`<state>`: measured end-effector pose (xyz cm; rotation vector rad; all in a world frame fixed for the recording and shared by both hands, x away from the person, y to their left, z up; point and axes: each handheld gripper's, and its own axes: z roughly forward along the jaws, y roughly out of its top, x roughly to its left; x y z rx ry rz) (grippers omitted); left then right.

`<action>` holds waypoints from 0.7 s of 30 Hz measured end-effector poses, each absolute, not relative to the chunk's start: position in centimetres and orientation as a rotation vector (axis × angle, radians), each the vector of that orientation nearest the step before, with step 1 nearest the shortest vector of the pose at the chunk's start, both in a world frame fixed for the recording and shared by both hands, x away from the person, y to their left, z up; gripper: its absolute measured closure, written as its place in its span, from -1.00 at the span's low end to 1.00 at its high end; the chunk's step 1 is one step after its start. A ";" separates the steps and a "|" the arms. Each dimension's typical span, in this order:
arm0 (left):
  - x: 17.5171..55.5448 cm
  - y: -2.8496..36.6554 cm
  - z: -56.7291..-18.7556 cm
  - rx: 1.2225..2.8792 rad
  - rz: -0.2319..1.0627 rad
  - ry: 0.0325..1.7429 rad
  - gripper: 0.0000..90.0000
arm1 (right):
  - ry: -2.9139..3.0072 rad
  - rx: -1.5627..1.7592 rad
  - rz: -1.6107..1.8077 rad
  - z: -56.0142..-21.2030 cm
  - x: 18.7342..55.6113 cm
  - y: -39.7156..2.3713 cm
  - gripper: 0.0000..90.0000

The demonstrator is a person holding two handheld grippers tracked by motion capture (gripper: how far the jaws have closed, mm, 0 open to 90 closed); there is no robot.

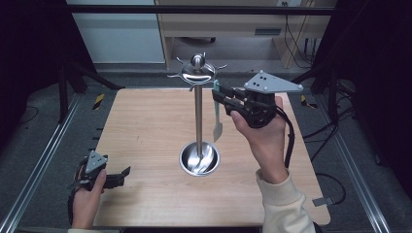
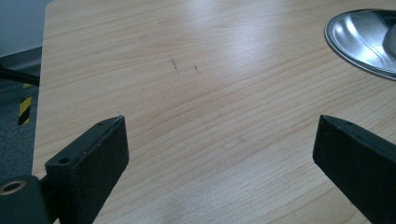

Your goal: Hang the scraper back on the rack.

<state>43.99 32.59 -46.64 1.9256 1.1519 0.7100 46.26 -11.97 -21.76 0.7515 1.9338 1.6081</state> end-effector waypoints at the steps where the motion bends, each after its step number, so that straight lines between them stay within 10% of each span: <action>1: 44.0 32.6 -46.6 1.926 0.709 1.152 -0.93 | 1.933 0.752 1.608 -21.8 46.3 -12.0 0.61; 21: 44.0 32.5 -46.7 1.933 0.703 1.150 -0.93 | 1.930 0.767 1.599 -21.8 46.2 -12.3 0.43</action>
